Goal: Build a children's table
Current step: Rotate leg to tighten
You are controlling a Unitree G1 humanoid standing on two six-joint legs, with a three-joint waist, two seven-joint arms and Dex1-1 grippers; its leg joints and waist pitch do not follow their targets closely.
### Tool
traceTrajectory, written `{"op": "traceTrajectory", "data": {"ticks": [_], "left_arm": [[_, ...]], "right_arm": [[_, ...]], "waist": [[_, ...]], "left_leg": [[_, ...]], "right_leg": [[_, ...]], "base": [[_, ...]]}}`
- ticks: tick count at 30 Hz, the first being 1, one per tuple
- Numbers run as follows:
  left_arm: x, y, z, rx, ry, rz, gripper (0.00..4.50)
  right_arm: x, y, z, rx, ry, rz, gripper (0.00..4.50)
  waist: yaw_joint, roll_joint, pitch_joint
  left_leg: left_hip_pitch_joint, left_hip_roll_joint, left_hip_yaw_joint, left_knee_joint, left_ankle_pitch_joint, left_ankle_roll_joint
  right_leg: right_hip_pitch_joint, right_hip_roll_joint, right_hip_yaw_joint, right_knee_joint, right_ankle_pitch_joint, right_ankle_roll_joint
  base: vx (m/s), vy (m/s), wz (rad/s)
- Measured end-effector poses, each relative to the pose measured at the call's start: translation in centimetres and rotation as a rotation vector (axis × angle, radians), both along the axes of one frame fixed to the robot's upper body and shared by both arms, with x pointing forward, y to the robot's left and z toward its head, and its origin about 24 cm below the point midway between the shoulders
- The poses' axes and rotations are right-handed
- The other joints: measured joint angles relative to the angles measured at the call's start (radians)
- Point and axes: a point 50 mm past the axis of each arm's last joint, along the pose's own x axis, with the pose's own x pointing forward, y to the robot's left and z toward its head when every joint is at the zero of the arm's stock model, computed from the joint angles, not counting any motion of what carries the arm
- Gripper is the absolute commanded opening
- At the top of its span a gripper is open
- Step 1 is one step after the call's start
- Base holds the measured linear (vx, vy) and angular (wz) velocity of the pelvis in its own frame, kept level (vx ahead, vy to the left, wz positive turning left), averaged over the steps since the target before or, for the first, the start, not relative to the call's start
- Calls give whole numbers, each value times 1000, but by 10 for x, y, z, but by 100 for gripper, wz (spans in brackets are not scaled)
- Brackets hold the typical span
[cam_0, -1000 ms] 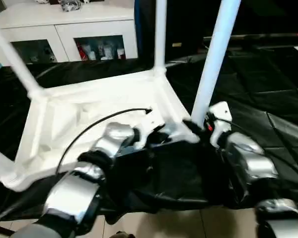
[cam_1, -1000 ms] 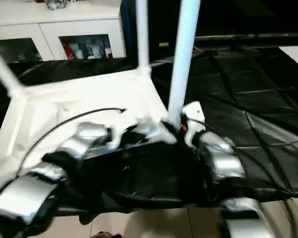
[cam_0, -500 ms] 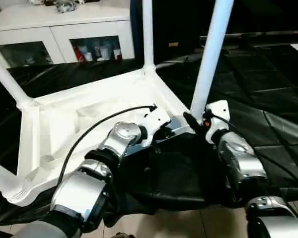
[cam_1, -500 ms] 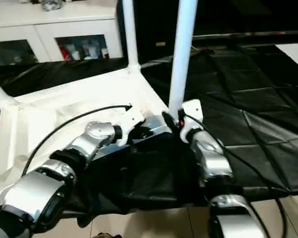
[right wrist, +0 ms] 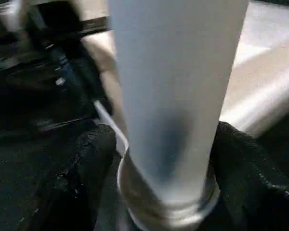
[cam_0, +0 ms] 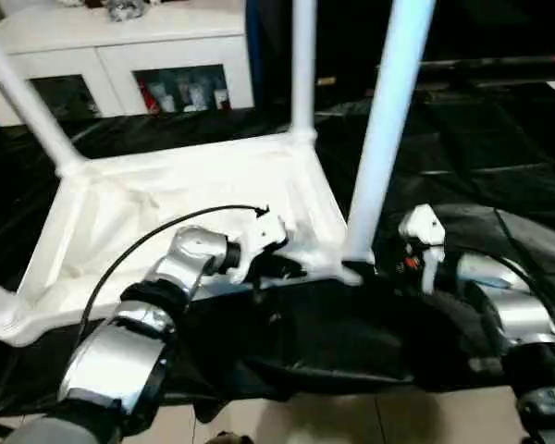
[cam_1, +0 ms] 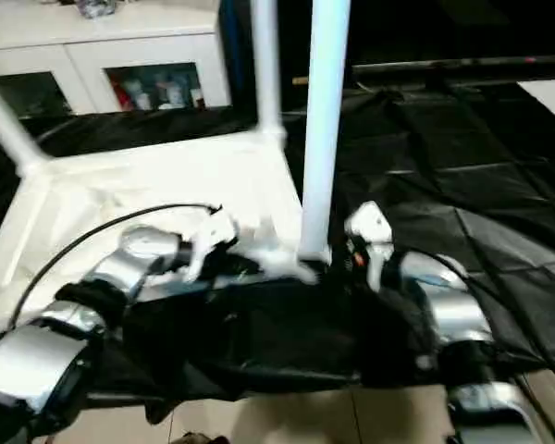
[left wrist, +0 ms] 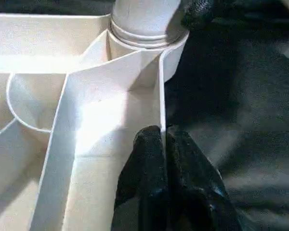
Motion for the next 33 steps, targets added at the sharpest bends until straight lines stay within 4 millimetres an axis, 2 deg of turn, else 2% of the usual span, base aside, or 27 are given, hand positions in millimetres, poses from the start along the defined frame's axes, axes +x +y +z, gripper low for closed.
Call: {"op": "traceTrajectory", "data": {"ticks": [4, 9, 16, 18, 21, 23, 28, 29, 33], "left_arm": [[-3, 0, 1, 8, 16, -58, 0], [-4, 2, 2, 8, 28, -76, 0], [-4, 1, 2, 7, 26, -71, 0], [-1, -6, 0, 4, 2, -21, 0], [5, -16, -1, -4, -36, 100, 0], [10, -24, 0, 2, -63, 177, 0], [18, -45, 1, 8, -115, 334, 0], [19, -50, 1, 10, -131, 377, 0], [22, -55, 1, 15, -156, 446, 0]], "right_arm": [[-3, 6, -3, -1, 34, 49, 308], [-4, 6, -2, 5, 53, 66, 261], [-5, 7, -2, 22, 75, 62, 251], [-2, 7, -6, 27, 62, -11, 251], [10, 8, -11, 45, 15, -209, 251], [20, 12, -13, 61, -14, -353, 251], [39, 21, -12, 76, -69, -644, 237], [45, 26, -10, 75, -84, -714, 230], [53, 34, -10, 52, -98, -805, 230]], "waist": [[15, -1, 1], [19, -2, 1], [26, -2, 1], [26, -2, 1], [21, -2, 1], [7, -3, 1], [-8, -4, 0], [-16, -4, 0], [-29, -2, -1]], "left_leg": [[0, 0, 1, 1, 0, 0], [0, 0, 2, 1, 0, 0], [0, 0, 2, 1, 0, 0], [0, 0, 2, 2, 0, 0], [1, 0, 2, 4, 0, 0], [1, -1, 2, 5, 0, 0], [1, -2, 3, 5, 0, 0], [1, -2, 3, 5, 0, 0], [1, -2, 2, 4, 0, 0]], "right_leg": [[0, -1, 1, 0, 0, 0], [0, -1, 2, 0, 0, 0], [-1, -1, 2, 1, 0, 0], [-1, -1, 2, 2, 0, 0], [1, -1, 3, 2, 0, 0], [1, -1, 4, 1, 0, 0], [2, -1, 5, -1, 0, 0], [1, -1, 5, -1, 0, 0], [2, -1, 4, -1, 0, 0]], "base": [[0, 0, 0], [0, 0, 0], [0, 0, 0], [0, 0, 0], [0, 0, 0], [0, 0, 0], [0, 0, 0], [0, 0, 0], [0, 0, 0]]}}
